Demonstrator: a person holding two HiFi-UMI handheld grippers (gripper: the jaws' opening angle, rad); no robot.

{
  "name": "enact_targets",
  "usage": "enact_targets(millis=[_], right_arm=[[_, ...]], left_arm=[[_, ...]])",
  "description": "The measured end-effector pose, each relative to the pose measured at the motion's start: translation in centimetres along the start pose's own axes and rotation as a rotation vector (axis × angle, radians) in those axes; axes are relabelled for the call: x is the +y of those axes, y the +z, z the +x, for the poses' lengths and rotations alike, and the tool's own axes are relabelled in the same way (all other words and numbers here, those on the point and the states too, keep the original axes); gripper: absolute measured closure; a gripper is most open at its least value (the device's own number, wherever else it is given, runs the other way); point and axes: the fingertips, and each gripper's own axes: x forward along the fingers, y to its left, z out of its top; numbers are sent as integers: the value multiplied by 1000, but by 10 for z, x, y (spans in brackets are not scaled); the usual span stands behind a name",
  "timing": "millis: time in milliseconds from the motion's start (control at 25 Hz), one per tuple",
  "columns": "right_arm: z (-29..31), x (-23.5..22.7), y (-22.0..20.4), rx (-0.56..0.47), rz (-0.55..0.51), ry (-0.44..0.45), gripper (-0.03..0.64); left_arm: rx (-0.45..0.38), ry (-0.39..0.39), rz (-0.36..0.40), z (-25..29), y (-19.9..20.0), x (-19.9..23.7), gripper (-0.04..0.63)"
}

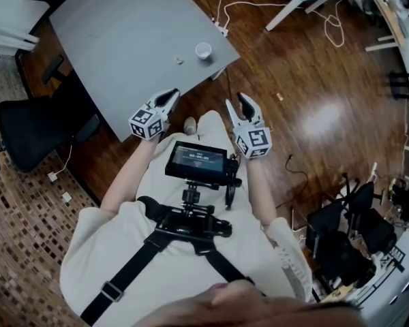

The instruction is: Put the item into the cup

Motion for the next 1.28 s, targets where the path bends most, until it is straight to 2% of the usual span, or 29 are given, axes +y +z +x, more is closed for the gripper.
enact_targets(millis=[280, 520, 880, 1080, 1280], right_arm=[[19, 0, -3, 49, -92, 34, 436], [61, -30, 7, 84, -91, 96, 436], [113, -81, 35, 116, -120, 178, 436], [141, -104, 32, 164, -238, 235, 436], [172, -116, 24, 187, -238, 317, 436]], left_arm=[[8, 24, -31, 7, 6, 11, 552], [28, 80, -43, 42, 15, 28, 551], [50, 187, -143, 88, 19, 68, 517], [72, 255, -156, 110, 19, 79, 509], [107, 330, -152, 119, 11, 96, 509]])
